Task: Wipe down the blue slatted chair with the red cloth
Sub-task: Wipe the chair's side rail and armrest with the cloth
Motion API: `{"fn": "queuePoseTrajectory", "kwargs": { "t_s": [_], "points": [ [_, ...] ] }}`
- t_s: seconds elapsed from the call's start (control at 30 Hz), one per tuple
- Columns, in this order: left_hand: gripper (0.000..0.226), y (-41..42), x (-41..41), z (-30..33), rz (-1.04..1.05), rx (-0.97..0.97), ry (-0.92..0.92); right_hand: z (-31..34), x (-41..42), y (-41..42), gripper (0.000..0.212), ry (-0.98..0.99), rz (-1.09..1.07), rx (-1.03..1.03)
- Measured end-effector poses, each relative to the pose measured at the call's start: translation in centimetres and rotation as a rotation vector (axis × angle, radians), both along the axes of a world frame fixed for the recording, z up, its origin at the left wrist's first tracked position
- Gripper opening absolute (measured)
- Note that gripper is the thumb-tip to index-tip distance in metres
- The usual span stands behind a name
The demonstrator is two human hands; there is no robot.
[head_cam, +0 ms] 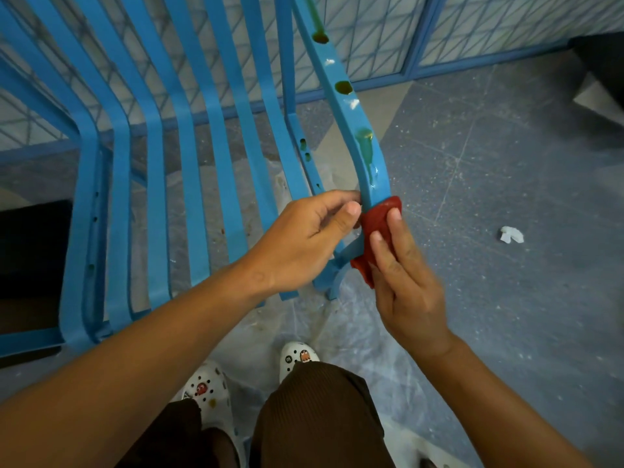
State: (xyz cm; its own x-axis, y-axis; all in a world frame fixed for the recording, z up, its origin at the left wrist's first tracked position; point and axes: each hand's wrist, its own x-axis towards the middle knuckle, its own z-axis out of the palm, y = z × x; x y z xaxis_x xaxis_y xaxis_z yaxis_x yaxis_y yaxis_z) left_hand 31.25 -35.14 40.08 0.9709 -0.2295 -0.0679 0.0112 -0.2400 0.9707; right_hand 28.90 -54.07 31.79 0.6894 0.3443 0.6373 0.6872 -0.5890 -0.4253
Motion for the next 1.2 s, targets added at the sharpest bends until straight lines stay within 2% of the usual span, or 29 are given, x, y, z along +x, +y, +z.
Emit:
{"fn": "queuePoseTrajectory", "kwargs": {
  "t_s": [0.17,0.27,0.37,0.47,0.53,0.63,0.8,1.1,1.2],
  "points": [
    [0.031,-0.2,-0.3,-0.7,-0.011,0.005,0.042,-2.4,-1.1,-1.1,0.061,0.036,0.018,-0.022],
    [0.026,-0.5,-0.4,-1.0,0.004,0.009,0.045,-2.9,-1.8,-2.1,0.056,0.095,0.030,-0.003],
    [0.026,-0.9,-0.6,-1.5,0.010,0.060,0.015,-1.7,-2.3,-3.2,0.042,0.184,0.005,0.062],
    [0.028,-1.3,-0.9,-2.2,0.023,0.129,-0.053,0.9,-1.8,-3.5,0.045,0.264,-0.082,0.218],
    [0.029,-1.5,-0.9,-2.6,0.045,0.144,-0.082,2.5,-1.3,-3.3,0.042,0.199,-0.109,0.280],
    [0.031,-1.7,-0.7,-2.9,0.078,0.142,-0.095,3.3,-0.5,-2.5,0.026,0.109,-0.094,0.307],
    [0.028,-1.7,-0.6,-3.1,0.122,0.168,-0.117,2.0,0.1,0.3,0.017,0.144,-0.120,0.368],
    [0.029,-2.1,-1.3,-3.3,0.095,0.111,-0.103,-1.3,-0.5,0.5,0.016,0.127,-0.154,0.399],
    [0.026,-2.3,-1.5,-3.4,0.086,0.073,-0.087,-3.4,-1.2,0.5,0.016,0.198,-0.165,0.406]
  ]
}}
